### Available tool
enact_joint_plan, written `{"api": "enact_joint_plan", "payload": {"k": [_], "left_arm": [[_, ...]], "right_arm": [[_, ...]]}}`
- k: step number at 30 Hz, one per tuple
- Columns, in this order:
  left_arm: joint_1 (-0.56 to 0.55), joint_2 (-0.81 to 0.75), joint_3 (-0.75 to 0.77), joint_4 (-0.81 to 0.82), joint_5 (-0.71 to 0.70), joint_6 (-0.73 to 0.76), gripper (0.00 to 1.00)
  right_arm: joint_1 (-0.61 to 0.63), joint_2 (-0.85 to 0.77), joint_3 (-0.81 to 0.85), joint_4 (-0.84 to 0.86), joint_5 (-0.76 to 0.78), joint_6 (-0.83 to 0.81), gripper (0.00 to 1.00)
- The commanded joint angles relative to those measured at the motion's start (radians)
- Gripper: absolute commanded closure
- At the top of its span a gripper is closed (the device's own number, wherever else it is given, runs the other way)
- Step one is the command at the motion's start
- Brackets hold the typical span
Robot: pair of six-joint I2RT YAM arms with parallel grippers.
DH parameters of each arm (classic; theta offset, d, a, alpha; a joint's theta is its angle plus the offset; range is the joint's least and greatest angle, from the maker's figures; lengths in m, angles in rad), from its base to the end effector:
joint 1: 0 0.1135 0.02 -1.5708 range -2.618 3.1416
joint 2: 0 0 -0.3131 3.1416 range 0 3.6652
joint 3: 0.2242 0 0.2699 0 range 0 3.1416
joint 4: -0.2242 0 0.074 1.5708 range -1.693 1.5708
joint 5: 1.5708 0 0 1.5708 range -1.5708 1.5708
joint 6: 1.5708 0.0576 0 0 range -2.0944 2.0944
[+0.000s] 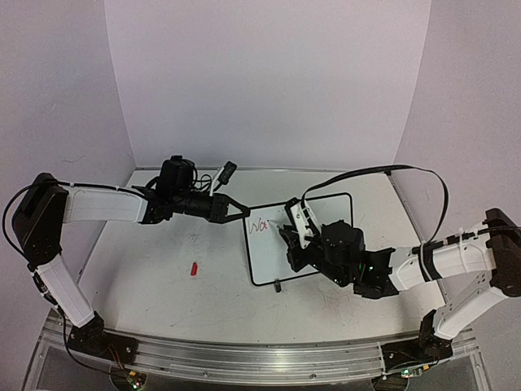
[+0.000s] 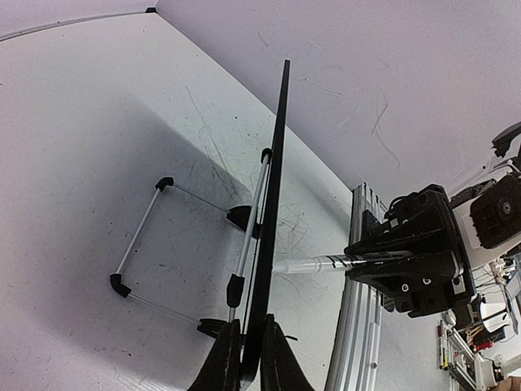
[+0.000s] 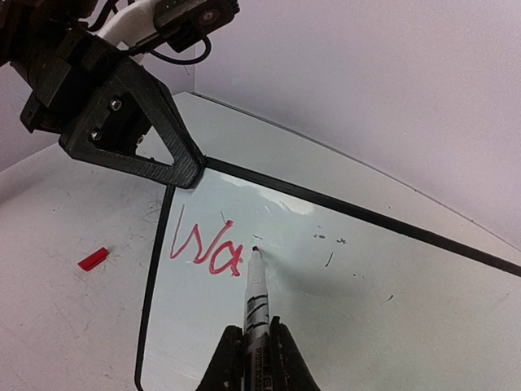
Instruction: Write a sentence on the whiteboard
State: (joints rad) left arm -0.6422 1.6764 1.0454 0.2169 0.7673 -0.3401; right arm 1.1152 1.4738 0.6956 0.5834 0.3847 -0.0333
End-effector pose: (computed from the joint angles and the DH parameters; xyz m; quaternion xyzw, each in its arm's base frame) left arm 0.3016 -0.2755 0.2716 0.3191 0.7369 -0.5155 0.2992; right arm 0.1709 0.2996 0.2585 -0.3100 0.7026 0.1944 0.6103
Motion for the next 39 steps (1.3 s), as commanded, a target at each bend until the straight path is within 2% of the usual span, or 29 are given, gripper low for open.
{"api": "enact_joint_plan", "payload": {"k": [1,21,39], "left_arm": [[0.0,-0.046,0.015,0.025,0.022,-0.001,0.91],[0.0,-0.045,0.016,0.026,0.023,-0.002,0.91],[0.0,-0.045,0.016,0.026,0.028,-0.004,0.91]], "right_arm": [[-0.003,0.008,-0.002,0.0,0.014,0.024,1.0],[-0.001,-0.012,-0.043,-0.039,-0.02,0.106,1.0],[-0.003,0.006,0.009,0.015,0.034,0.061,1.0]]}}
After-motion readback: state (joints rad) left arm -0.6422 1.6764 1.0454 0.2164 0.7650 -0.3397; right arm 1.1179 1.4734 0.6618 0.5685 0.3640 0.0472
